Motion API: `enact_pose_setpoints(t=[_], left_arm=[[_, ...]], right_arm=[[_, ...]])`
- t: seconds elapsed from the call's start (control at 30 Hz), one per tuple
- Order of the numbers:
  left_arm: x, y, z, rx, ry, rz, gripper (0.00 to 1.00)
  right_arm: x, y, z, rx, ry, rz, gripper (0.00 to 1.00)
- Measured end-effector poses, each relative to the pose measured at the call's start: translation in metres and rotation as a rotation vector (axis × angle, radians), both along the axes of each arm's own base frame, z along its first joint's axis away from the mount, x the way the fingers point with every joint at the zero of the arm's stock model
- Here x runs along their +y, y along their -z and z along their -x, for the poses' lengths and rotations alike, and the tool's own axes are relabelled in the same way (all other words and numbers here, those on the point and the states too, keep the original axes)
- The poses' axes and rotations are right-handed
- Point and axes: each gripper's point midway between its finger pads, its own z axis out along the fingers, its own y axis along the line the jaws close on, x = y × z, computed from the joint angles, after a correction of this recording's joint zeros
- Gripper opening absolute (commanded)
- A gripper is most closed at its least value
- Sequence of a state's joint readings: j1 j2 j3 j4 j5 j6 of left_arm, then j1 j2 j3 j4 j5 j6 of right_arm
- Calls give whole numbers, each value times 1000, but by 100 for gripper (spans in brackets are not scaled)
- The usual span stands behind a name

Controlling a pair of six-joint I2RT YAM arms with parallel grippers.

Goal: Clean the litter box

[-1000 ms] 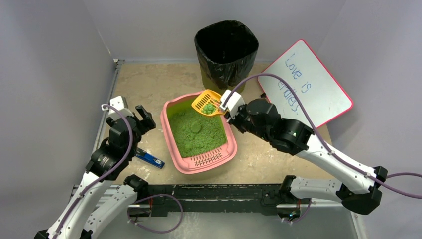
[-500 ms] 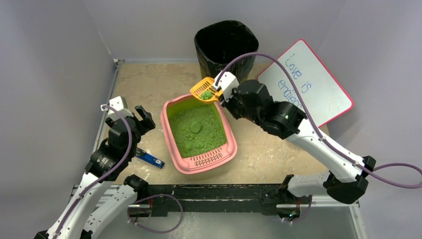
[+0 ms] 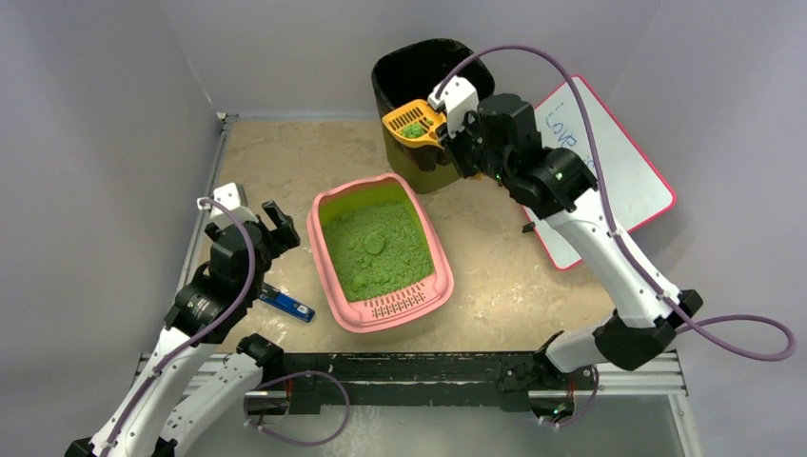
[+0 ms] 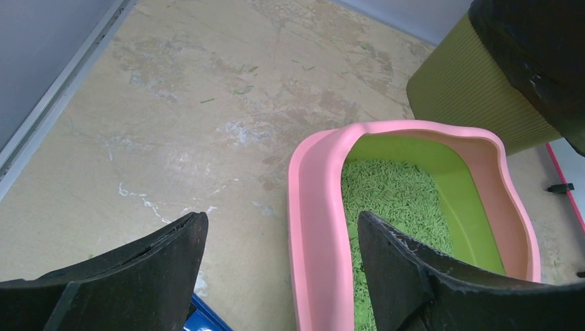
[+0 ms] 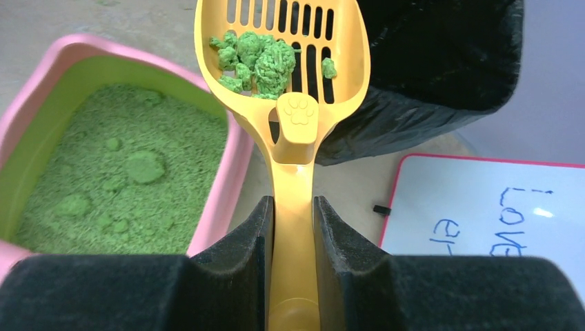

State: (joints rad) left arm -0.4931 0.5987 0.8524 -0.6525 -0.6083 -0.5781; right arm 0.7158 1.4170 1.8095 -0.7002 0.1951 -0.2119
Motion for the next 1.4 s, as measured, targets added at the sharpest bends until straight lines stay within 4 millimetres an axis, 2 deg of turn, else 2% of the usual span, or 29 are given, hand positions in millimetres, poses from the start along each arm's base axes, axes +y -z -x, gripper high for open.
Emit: enact_pose_setpoints(t=[0.1,0.3,0.4,0.63,0.77,0.93,1.03,1.4], left_arm=[[-2,2,-1,7,7,-1,80],[-4,5,-3,25,20,-21,80],[-3,5,-2,22,23,-23,80],[-2,2,0,10,23,-16,80],[-3,2,0,10,24,-16,80],[-3,1,0,8,26,-14,80],[-2,0,1,2,26,-11,80],[-2,-1,2,-2,26,-9,80]], right_arm=[[-8,-1,-19,3,27,13,0],[-19,-23,-56,-52,62,36,0],[-25,-27,-70,-75,72,70,0],[-36,-19,-107,-103,75,190,0],[-39,-4,-126,-105,66,289,0],[-43,16,-143,-104,33,430,0],[-45,20,-150,-124,-2,512,0],[-58,-5,-168,-287,-94,800,0]])
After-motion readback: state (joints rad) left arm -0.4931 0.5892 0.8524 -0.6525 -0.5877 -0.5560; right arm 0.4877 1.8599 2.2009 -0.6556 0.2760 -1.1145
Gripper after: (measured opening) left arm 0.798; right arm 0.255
